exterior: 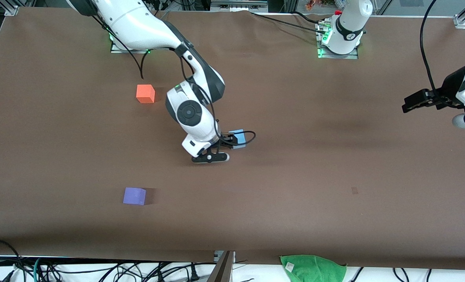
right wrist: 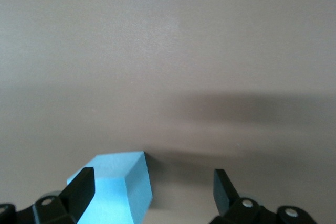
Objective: Place blue block between orange and purple blocks
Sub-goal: 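Grasp the blue cube with the right gripper while the left gripper retracts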
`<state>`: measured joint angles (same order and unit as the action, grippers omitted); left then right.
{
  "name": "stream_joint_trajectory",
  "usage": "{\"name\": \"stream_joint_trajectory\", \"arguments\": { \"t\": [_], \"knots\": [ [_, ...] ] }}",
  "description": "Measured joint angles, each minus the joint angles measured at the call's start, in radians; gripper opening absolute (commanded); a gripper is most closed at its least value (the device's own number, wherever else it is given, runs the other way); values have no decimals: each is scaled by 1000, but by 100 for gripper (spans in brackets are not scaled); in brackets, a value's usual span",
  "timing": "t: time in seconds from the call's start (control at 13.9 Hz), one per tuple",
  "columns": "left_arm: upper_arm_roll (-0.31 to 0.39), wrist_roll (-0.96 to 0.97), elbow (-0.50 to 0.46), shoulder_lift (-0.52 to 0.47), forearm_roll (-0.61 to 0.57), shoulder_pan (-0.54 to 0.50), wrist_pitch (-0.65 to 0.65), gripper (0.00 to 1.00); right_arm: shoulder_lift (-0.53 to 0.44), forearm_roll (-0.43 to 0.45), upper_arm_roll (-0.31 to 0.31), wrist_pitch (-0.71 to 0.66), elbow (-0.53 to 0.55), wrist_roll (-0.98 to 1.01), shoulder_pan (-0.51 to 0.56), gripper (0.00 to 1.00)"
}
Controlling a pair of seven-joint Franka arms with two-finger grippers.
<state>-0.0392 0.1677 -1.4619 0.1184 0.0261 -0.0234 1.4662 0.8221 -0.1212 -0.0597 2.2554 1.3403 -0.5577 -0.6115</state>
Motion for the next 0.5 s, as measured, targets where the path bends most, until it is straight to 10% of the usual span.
{"name": "stream_joint_trajectory", "arguments": {
  "t": [0.5],
  "knots": [
    [-1, -50, -72, -46, 0, -13, -16, 100, 57, 8, 0, 81, -25, -156, -40, 100]
  ]
}}
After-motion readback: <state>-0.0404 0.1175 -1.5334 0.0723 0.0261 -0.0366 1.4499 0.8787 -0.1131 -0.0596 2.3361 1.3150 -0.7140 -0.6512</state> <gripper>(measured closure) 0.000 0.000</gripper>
